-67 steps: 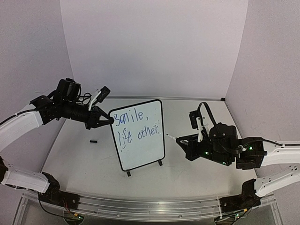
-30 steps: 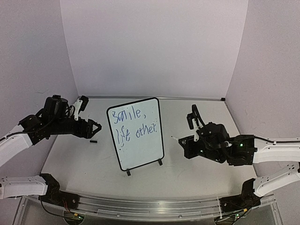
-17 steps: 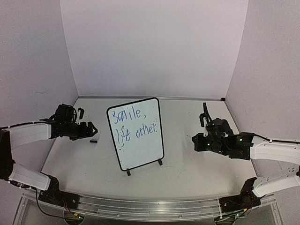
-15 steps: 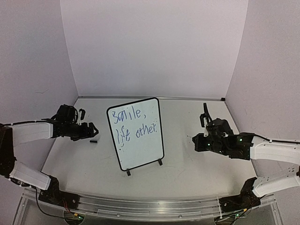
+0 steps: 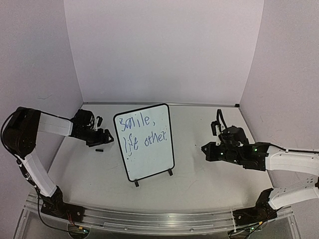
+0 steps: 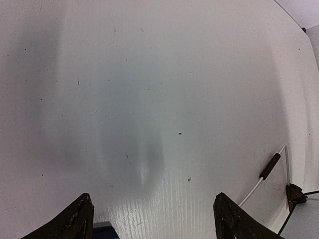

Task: Write a sentence on the whiteboard
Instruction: Pick up the pen cap from the center of the board.

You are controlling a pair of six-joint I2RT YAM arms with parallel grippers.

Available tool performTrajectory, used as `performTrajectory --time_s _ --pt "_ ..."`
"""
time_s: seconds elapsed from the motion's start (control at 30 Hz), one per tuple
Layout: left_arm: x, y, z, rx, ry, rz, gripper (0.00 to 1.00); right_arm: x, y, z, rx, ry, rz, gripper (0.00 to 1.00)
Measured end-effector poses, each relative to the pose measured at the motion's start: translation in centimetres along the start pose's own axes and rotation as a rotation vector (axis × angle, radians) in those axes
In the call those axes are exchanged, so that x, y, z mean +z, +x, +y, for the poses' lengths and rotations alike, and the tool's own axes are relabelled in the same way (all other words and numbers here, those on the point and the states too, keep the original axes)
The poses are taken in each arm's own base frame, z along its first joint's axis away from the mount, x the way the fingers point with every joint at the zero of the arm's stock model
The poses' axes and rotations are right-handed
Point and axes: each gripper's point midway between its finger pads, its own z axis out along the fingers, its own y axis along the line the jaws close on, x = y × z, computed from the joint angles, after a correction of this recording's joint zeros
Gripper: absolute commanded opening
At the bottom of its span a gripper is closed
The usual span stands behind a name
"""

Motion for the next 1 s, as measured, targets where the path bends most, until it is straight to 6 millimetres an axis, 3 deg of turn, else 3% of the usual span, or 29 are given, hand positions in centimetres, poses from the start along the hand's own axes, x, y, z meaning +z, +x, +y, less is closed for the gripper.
performTrajectory --time_s 0.13,0.37,0.8,1.0 --pt "1.1 0.9 0.7 -0.015 -0.014 0.039 0.8 0.0 0.2 0.0 0.004 -0.008 0.004 0.0" --pt "1.0 1.4 1.1 -0.022 -0.033 0.056 0.8 -0.9 -0.2 0.2 0.022 -0.031 -0.02 0.0" --pt "-2.3 5.7 1.2 -0.054 -0.042 0.099 0.75 -1.6 -0.3 0.2 0.04 -0.05 -0.04 0.0" --pt "-3.0 6.7 1.1 -0.05 -0.083 0.119 0.59 -1.5 0.1 0.0 0.046 -0.047 -0.034 0.0"
